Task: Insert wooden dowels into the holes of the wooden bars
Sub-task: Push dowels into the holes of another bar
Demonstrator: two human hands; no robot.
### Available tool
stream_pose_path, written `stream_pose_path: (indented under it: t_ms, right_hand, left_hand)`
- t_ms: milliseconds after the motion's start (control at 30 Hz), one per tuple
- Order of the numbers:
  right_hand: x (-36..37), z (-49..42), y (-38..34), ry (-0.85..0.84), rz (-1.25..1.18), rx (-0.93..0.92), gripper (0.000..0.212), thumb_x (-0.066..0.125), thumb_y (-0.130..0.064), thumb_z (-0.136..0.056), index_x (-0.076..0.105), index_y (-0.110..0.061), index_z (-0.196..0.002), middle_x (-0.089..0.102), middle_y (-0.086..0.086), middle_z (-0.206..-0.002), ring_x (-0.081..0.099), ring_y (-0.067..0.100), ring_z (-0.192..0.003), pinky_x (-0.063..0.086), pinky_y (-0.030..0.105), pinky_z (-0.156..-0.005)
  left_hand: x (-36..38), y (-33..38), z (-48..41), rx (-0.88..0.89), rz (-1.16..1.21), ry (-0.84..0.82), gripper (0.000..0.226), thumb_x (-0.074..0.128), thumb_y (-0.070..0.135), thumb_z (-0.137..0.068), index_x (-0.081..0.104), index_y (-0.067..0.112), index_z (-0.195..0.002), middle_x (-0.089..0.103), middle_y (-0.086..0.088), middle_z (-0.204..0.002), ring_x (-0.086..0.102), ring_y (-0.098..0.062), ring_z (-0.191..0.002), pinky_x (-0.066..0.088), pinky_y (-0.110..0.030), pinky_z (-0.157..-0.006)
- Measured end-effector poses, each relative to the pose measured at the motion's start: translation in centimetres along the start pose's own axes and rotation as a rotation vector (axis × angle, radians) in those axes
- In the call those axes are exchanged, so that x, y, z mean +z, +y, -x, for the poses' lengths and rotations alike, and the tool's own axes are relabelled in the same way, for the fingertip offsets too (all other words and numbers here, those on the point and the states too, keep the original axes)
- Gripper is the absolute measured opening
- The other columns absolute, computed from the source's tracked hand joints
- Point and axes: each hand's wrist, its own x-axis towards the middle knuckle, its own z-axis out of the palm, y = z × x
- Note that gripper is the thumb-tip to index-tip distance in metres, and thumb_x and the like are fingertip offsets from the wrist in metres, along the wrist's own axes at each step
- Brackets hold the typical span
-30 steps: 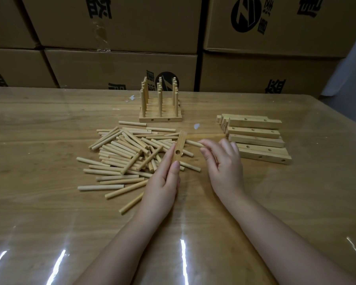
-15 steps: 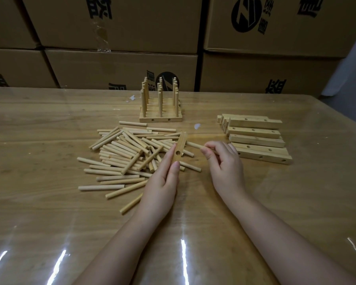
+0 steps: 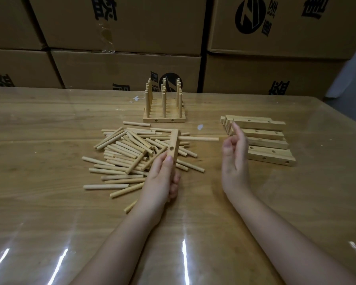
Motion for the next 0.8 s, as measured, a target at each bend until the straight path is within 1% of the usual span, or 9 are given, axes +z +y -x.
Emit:
stream_pose_path:
  t_ms: [67, 133, 233, 300, 367, 433, 500, 667, 800]
  right_hand:
    - [0.1, 0.0, 0.2, -0.037, 0.012, 0.027, 0.048, 0.028, -0.056, -0.089, 0.031, -0.037, -0.133, 0.046, 0.001, -0.106, 0.047, 0.004, -0.091, 0.039, 0.009, -0.077]
    - [0.3, 0.0, 0.3, -0.085, 0.043, 0.062, 0.042, 0.029, -0.052, -0.091, 0.037, -0.035, -0.129, 0.049, -0.002, -0.106, 0.050, 0.008, -0.093, 0.042, 0.018, -0.077]
    - [0.5, -0.1, 0.5, -0.160, 0.151, 0.070, 0.022, 0.042, -0.027, -0.095, 0.049, -0.029, -0.115, 0.050, -0.012, -0.096, 0.049, -0.002, -0.081, 0.039, 0.019, -0.070]
    - [0.7, -0.1, 0.4, -0.295, 0.268, 0.042, 0.024, 0.052, -0.016, -0.089, 0.054, -0.028, -0.111, 0.046, -0.015, -0.093, 0.048, -0.001, -0.084, 0.039, 0.019, -0.073]
    - [0.9, 0.0, 0.3, -0.487, 0.422, 0.019, 0.032, 0.056, -0.021, -0.086, 0.055, -0.030, -0.117, 0.046, -0.013, -0.100, 0.043, 0.004, -0.098, 0.038, 0.023, -0.085]
    - [0.9, 0.1, 0.3, -0.612, 0.577, -0.022, 0.035, 0.057, -0.031, -0.086, 0.053, -0.033, -0.121, 0.047, -0.013, -0.109, 0.038, 0.005, -0.106, 0.033, 0.026, -0.092]
    - [0.9, -0.1, 0.2, -0.613, 0.602, -0.035, 0.032, 0.056, -0.032, -0.089, 0.054, -0.033, -0.120, 0.050, -0.014, -0.107, 0.040, 0.006, -0.105, 0.032, 0.025, -0.091]
    - [1.1, -0.1, 0.1, -0.531, 0.507, 0.047, 0.031, 0.055, -0.021, -0.091, 0.055, -0.025, -0.122, 0.050, -0.015, -0.095, 0.049, 0.006, -0.095, 0.041, 0.023, -0.083]
    - [0.5, -0.6, 0.0, -0.351, 0.099, 0.334, 0.033, 0.054, -0.017, -0.092, 0.055, -0.025, -0.124, 0.060, -0.014, -0.092, 0.058, -0.003, -0.082, 0.045, 0.010, -0.069]
  left_hand:
    - [-0.2, 0.2, -0.1, -0.024, 0.127, 0.017, 0.020, 0.035, 0.031, -0.102, 0.048, 0.016, -0.103, 0.043, 0.001, -0.058, 0.033, -0.007, -0.040, 0.026, -0.017, -0.035]
    - [-0.4, 0.4, -0.3, -0.057, 0.256, 0.010, 0.021, 0.034, 0.030, -0.103, 0.046, 0.015, -0.094, 0.042, 0.001, -0.057, 0.032, -0.006, -0.039, 0.026, -0.016, -0.034]
    - [-0.8, 0.5, -0.6, -0.103, 0.397, 0.005, 0.025, 0.035, 0.032, -0.102, 0.049, 0.012, -0.098, 0.043, 0.001, -0.054, 0.032, -0.006, -0.037, 0.028, -0.016, -0.033]
    - [-0.9, 0.5, -0.6, -0.119, 0.432, 0.004, 0.032, 0.034, 0.034, -0.101, 0.055, 0.009, -0.103, 0.045, 0.000, -0.055, 0.034, -0.007, -0.037, 0.030, -0.017, -0.033]
    - [-1.1, 0.4, -0.7, -0.133, 0.429, 0.013, 0.037, 0.033, 0.037, -0.101, 0.059, 0.011, -0.104, 0.049, -0.001, -0.056, 0.039, -0.009, -0.038, 0.033, -0.018, -0.035]
    - [-1.2, 0.4, -0.7, -0.144, 0.433, 0.027, 0.039, 0.032, 0.038, -0.102, 0.060, 0.011, -0.104, 0.052, -0.002, -0.057, 0.044, -0.011, -0.040, 0.037, -0.020, -0.036]
    - [-1.2, 0.5, -0.7, -0.145, 0.447, 0.042, 0.040, 0.031, 0.039, -0.102, 0.060, 0.011, -0.104, 0.053, -0.003, -0.056, 0.044, -0.012, -0.040, 0.037, -0.021, -0.037]
    - [-0.9, 0.7, -0.6, -0.147, 0.437, 0.062, 0.040, 0.029, 0.039, -0.102, 0.058, 0.010, -0.103, 0.048, -0.002, -0.053, 0.038, -0.010, -0.037, 0.032, -0.020, -0.035]
    - [-0.8, 0.7, -0.6, -0.145, 0.432, 0.066, 0.039, 0.030, 0.037, -0.102, 0.057, 0.010, -0.105, 0.047, -0.002, -0.053, 0.036, -0.010, -0.036, 0.031, -0.020, -0.035]
